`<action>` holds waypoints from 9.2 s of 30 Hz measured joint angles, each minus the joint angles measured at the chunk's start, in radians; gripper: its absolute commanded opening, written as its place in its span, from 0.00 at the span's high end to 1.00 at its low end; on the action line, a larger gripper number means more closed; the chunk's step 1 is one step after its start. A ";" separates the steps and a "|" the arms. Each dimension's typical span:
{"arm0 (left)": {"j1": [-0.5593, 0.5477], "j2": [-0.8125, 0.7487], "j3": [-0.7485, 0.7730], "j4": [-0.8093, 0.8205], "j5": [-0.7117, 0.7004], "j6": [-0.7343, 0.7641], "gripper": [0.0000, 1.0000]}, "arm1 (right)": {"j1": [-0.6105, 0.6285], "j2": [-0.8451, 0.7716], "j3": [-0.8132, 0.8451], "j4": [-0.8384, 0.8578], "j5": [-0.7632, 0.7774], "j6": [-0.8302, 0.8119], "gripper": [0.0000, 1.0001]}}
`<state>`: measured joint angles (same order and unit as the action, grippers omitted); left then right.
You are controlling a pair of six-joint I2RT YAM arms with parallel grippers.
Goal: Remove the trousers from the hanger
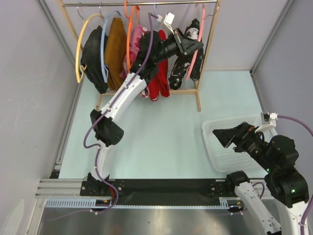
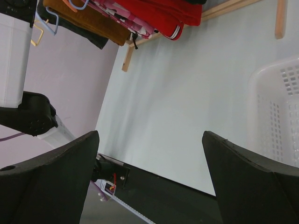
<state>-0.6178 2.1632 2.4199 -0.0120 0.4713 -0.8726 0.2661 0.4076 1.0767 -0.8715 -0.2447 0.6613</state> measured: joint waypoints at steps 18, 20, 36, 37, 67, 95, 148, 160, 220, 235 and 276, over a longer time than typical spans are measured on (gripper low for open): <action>-0.020 -0.450 -0.522 -0.112 0.055 0.013 1.00 | -0.007 0.084 -0.050 0.038 -0.009 -0.159 0.00; -0.029 -0.519 -0.570 -0.135 0.037 -0.003 1.00 | 0.002 0.125 -0.058 0.063 -0.010 -0.176 0.00; -0.037 -0.902 -0.961 -0.148 -0.163 -0.353 0.99 | 1.062 0.530 -0.050 0.455 0.831 -0.370 0.00; -0.037 -0.909 -0.967 -0.157 -0.173 -0.370 1.00 | 1.097 0.566 -0.046 0.505 0.890 -0.413 0.00; -0.038 -1.030 -0.984 -0.242 -0.203 -0.499 1.00 | 1.043 0.773 -0.123 1.284 1.084 -0.885 0.34; -0.071 -1.081 -1.116 -0.150 -0.230 -0.451 0.99 | 1.010 0.784 -0.058 1.494 1.138 -0.922 1.00; -0.077 -1.044 -1.218 -0.107 -0.249 -0.239 0.99 | 0.919 0.660 0.461 1.024 1.331 -1.085 1.00; -0.077 -1.098 -1.180 -0.216 -0.261 -0.093 0.99 | 0.803 0.982 1.175 1.252 1.274 -1.715 1.00; -0.087 -1.114 -1.215 -0.182 -0.224 -0.017 1.00 | 0.731 0.167 -0.797 1.924 1.757 -1.130 0.85; -0.087 -1.126 -1.246 -0.154 -0.223 -0.018 1.00 | 0.704 0.254 -0.803 1.925 1.734 -1.173 0.00; -0.087 -1.144 -1.217 -0.245 -0.312 0.111 1.00 | 0.352 1.004 0.318 0.315 0.629 -0.477 0.10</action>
<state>-0.7052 1.0187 1.2030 -0.2569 0.1593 -0.7616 0.6182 1.4117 1.3945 -0.5568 0.3843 0.1841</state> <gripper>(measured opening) 0.039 0.931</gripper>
